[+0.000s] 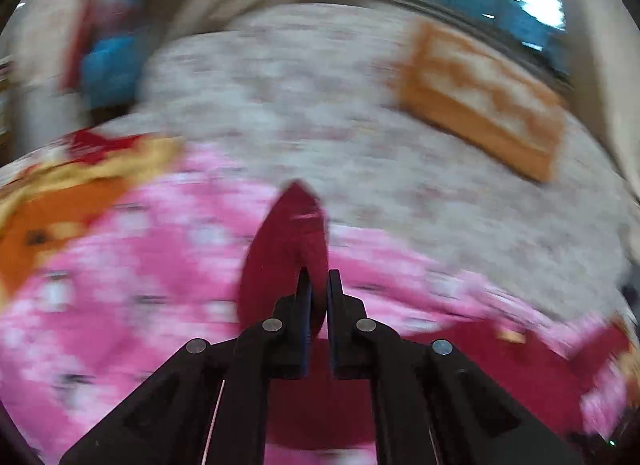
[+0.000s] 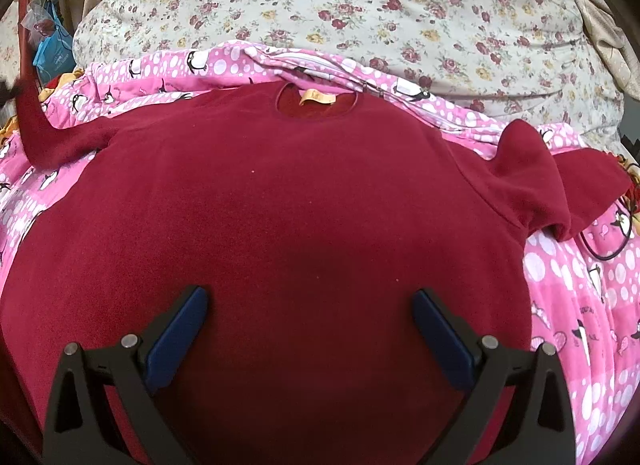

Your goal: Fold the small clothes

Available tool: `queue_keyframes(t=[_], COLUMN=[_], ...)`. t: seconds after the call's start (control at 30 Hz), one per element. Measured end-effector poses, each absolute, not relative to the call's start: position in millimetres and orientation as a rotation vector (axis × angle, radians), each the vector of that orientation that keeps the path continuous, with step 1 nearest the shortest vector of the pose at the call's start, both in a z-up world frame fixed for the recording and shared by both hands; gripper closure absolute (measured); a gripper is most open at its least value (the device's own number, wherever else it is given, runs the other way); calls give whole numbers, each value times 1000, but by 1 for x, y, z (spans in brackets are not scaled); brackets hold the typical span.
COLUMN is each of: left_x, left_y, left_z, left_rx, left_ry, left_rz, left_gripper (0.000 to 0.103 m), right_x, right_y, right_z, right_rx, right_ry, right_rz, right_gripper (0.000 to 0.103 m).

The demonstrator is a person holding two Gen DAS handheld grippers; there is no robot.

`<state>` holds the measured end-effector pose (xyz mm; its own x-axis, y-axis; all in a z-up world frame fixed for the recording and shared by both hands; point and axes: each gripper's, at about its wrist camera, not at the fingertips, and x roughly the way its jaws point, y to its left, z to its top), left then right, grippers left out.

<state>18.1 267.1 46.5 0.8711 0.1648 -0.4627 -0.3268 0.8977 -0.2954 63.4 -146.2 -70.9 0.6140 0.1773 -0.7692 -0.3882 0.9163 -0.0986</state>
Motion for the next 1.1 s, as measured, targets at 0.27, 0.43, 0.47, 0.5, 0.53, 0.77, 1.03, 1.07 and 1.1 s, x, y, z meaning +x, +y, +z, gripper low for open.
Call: queue_keyframes(t=[0.27, 0.43, 0.47, 0.5, 0.53, 0.77, 1.03, 1.07, 1.1], left_x=[136, 168, 164, 159, 150, 91, 79, 78, 78], left_y=[45, -4, -7, -8, -9, 38, 95, 99, 101], left_z=[26, -48, -54, -55, -50, -6, -2, 0, 1], left_rx=[-264, -278, -278, -272, -259, -406, -463, -481, -483], left_ry=[586, 848, 884, 896, 894, 750, 628, 601, 584], left_rz=[-280, -273, -272, -274, -275, -69, 245, 258, 266], left_gripper=[103, 90, 84, 84, 84, 76, 75, 75, 75], right_x=[65, 67, 69, 71, 74, 153, 210, 212, 213], right_y=[-162, -200, -206, -212, -215, -186, -163, -158, -152], right_z=[-55, -26, -23, -19, -16, -27, -83, -83, -83], right_rx=[-178, -11, 7, 35, 51, 185, 411, 399, 378], right_ry=[814, 711, 704, 688, 676, 843, 1021, 1012, 1005], right_rz=[286, 215, 202, 197, 202, 560, 550, 573, 610], right_gripper=[3, 3, 3, 3, 3, 28, 42, 42, 42])
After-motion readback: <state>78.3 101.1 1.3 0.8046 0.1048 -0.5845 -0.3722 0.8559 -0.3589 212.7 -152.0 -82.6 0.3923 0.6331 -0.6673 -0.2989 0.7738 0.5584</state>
